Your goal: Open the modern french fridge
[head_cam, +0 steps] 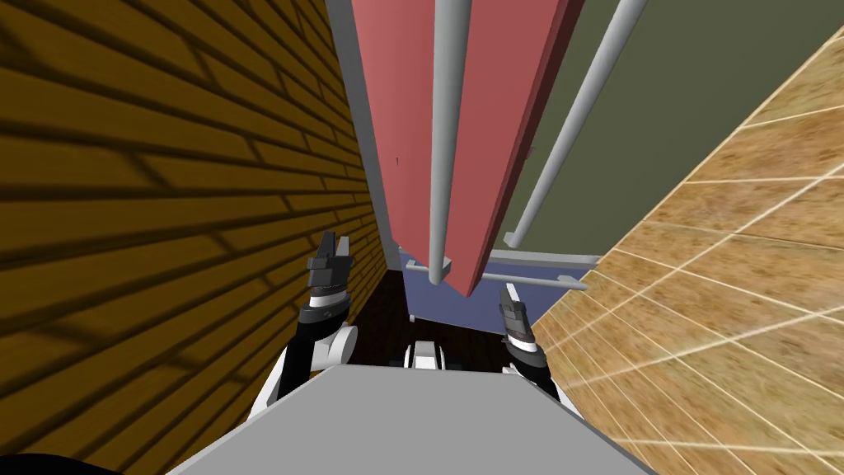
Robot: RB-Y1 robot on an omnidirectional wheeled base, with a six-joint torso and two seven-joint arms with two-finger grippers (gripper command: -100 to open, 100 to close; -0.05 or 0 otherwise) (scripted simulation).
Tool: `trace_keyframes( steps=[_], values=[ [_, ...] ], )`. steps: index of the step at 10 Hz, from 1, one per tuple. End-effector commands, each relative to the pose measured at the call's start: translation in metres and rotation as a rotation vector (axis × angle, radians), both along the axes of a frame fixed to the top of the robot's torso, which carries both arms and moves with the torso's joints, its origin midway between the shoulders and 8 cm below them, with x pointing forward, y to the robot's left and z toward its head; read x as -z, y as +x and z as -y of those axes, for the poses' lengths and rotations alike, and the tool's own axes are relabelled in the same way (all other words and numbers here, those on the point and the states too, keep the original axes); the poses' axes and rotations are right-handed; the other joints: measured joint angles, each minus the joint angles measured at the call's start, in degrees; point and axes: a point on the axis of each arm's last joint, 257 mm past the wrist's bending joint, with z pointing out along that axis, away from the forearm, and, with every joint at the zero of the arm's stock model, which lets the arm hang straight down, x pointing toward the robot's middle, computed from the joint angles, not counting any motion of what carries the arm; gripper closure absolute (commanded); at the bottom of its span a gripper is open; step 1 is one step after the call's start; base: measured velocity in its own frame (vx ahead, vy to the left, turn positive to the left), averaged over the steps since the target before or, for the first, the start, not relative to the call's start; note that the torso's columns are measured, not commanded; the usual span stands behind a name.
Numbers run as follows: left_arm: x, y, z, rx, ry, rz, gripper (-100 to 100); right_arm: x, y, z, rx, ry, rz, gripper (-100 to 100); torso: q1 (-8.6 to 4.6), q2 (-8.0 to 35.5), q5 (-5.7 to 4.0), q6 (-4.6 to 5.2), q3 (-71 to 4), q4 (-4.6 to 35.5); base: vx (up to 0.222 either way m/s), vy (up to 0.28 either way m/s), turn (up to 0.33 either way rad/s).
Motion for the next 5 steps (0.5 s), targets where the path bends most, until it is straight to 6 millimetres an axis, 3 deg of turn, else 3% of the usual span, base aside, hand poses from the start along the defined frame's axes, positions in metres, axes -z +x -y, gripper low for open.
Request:
trace_keyframes(
  steps=[1,5],
  values=[
    [0.000,0.000,0.000,0.000,0.000,0.000,0,0.003,-0.002,0.001,0.044,-0.040,-0.002,-100,-0.15,0.1,-0.04,0.01,0.1,0.0,0.003,0.007,0.001],
    [0.000,0.000,0.000,0.000,0.000,0.000,0,0.023,-0.003,0.003,0.134,-0.131,0.002,-100,-0.07,0.1,-0.01,0.00,0.0,0.0,0.051,0.065,0.001]
  ],
)
